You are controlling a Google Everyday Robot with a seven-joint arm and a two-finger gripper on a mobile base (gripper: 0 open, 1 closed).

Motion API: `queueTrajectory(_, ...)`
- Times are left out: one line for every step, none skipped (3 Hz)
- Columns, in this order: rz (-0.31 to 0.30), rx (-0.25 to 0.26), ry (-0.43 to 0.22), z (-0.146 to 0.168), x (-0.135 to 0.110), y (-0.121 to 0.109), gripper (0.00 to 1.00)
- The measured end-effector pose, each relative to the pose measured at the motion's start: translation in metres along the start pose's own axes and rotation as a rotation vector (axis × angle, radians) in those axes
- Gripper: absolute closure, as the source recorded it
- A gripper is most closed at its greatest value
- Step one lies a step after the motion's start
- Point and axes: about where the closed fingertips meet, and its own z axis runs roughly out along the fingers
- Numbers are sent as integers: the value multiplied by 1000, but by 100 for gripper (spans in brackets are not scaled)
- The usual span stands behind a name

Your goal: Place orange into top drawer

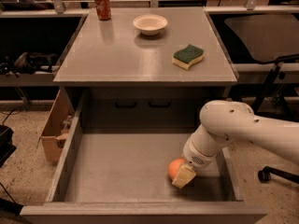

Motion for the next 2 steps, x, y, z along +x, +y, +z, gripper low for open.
queueTrajectory(0, 0, 0, 0, 0, 0, 11)
queueTrajectory(-32, 12, -11, -14, -7, -3, 0)
